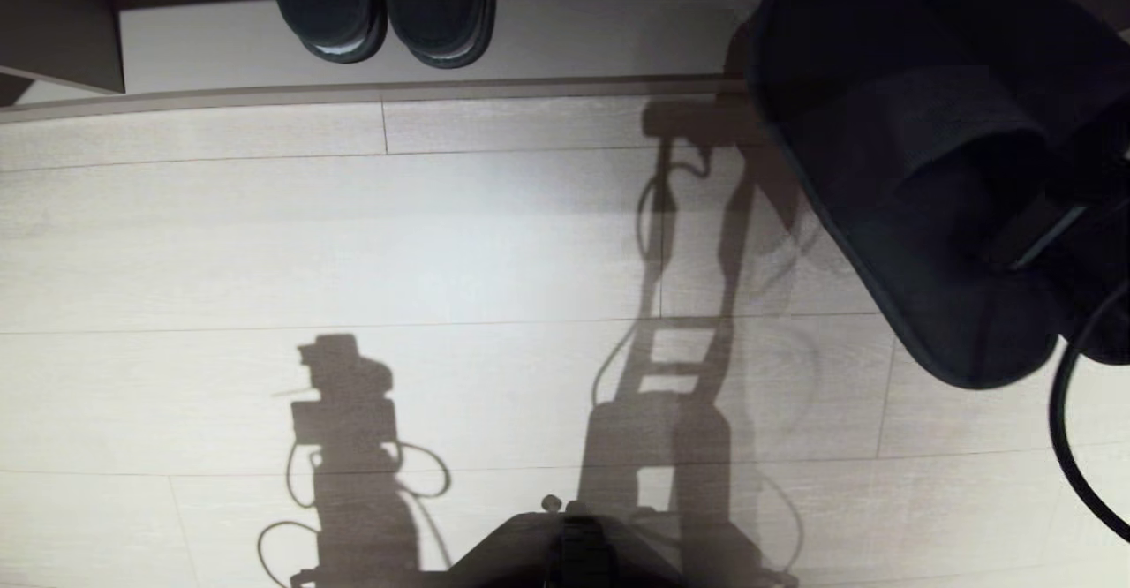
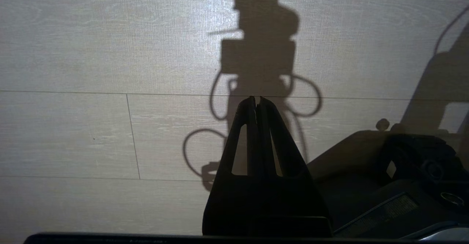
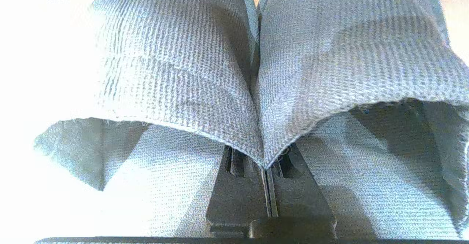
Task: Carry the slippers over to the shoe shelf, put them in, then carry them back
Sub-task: Pick up the slippers in the shoe cabinet, then place the slippers on the floor
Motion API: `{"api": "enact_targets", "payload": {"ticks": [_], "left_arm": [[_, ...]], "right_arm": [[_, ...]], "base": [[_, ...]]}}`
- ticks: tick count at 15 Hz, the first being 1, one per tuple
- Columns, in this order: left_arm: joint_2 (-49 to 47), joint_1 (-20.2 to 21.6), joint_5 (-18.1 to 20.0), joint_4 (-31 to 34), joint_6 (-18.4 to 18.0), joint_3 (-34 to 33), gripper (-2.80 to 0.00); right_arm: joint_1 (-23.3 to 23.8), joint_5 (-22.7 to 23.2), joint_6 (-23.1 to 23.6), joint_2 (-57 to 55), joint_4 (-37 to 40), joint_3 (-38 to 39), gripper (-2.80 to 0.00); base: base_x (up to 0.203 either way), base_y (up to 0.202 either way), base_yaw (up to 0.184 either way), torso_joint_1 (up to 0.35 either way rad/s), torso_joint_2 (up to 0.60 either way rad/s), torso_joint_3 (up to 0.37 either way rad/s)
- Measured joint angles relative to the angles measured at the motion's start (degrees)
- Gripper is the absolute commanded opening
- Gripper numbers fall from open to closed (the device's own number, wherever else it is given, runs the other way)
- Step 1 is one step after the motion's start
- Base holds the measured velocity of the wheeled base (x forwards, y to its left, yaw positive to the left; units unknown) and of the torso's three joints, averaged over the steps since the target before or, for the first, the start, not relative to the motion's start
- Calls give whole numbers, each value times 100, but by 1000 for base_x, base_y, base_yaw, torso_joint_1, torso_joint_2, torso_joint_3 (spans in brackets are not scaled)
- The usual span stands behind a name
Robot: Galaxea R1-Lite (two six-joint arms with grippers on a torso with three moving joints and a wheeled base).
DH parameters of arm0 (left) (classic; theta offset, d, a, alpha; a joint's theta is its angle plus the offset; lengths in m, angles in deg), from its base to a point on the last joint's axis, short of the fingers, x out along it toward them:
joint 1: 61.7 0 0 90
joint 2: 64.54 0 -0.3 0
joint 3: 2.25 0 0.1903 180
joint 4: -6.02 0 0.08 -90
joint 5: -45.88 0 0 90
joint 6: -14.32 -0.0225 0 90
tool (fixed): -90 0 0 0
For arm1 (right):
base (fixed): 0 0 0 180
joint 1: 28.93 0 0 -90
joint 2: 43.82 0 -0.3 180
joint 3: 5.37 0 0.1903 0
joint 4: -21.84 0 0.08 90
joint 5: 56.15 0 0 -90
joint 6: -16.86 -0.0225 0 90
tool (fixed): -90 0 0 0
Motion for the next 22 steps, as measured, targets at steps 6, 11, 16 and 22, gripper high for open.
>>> {"api": "enact_targets", "payload": {"ticks": [6, 11, 16, 22], "left_arm": [[0, 0, 0, 0, -4, 0, -280], [0, 0, 0, 0, -4, 0, -280], [0, 2, 0, 2, -1, 0, -280], [0, 0, 0, -1, -3, 0, -280]], "right_arm": [[442, -90, -130, 1966, 1087, 1186, -280], [1169, -32, -387, 3381, 2018, 1989, -280], [1852, 394, -411, 4561, 2256, 2882, -280], [2132, 582, -676, 5950, 3652, 3371, -280]], "base": [[0, 0, 0, 0, 0, 0], [0, 0, 0, 0, 0, 0], [0, 0, 0, 0, 0, 0], [0, 0, 0, 0, 0, 0]]}}
